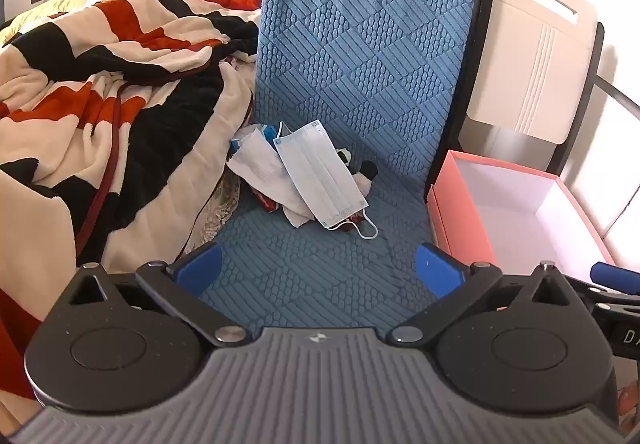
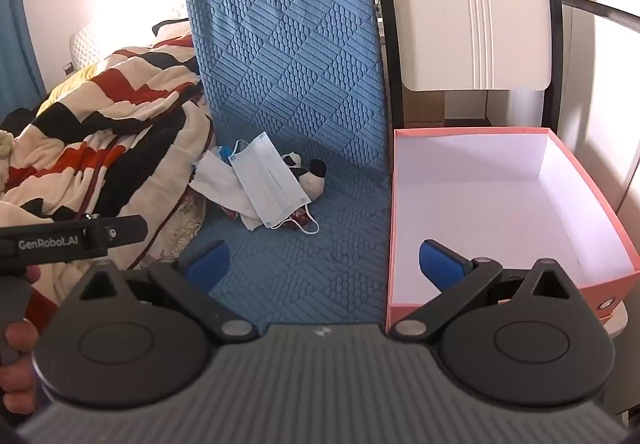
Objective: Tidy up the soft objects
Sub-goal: 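Move both grippers toward the white wipe and blue face mask pile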
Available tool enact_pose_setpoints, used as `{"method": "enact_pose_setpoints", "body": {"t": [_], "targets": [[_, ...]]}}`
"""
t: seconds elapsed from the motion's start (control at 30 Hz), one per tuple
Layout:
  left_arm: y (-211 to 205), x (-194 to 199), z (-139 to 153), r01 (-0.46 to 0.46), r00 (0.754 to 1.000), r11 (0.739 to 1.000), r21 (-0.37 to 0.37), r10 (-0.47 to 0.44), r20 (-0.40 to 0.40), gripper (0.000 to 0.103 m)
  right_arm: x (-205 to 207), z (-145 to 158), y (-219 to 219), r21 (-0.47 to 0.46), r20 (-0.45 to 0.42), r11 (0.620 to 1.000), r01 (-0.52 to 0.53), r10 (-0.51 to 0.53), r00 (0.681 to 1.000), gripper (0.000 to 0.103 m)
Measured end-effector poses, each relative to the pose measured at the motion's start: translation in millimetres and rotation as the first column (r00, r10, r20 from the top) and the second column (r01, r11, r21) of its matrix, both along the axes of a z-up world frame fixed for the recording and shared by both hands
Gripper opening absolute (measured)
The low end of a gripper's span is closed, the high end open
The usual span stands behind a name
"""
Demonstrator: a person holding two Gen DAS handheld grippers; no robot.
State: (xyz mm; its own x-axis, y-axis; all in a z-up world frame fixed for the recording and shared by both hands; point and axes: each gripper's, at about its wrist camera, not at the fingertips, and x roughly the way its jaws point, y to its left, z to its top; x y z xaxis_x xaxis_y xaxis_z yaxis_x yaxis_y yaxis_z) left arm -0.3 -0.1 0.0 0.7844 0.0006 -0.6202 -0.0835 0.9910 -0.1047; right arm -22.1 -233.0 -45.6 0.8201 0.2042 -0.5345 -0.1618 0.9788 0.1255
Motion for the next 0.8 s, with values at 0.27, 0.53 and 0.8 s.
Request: {"method": "enact_pose_setpoints", "body": {"t": [0.27, 0.53, 0.8], "targets": [[-2.1, -0.5, 0.4, 0.014, 1.0, 1.0, -0.016, -0.014, -0.005, 0.103, 1.9, 1.3, -0.9, -0.002, -0.004, 1.0, 0.013, -0.013, 1.0, 0.103], [2.9, 2.6, -1.0, -0.001, 1.0, 1.0, -0.013, 0.001, -0.012, 0.103, 2.0, 2.3, 0.4, 0.0, 0.006, 1.0, -0.008, 0.008, 1.0, 0.103], [5.3, 2.8, -4.0, -0.005, 1.0, 1.0, -0.016, 0.004, -0.018, 0.103, 1.0, 1.5, 1.7, -0.006, 0.011, 1.0, -0.012, 0.012, 1.0, 0.103]]}}
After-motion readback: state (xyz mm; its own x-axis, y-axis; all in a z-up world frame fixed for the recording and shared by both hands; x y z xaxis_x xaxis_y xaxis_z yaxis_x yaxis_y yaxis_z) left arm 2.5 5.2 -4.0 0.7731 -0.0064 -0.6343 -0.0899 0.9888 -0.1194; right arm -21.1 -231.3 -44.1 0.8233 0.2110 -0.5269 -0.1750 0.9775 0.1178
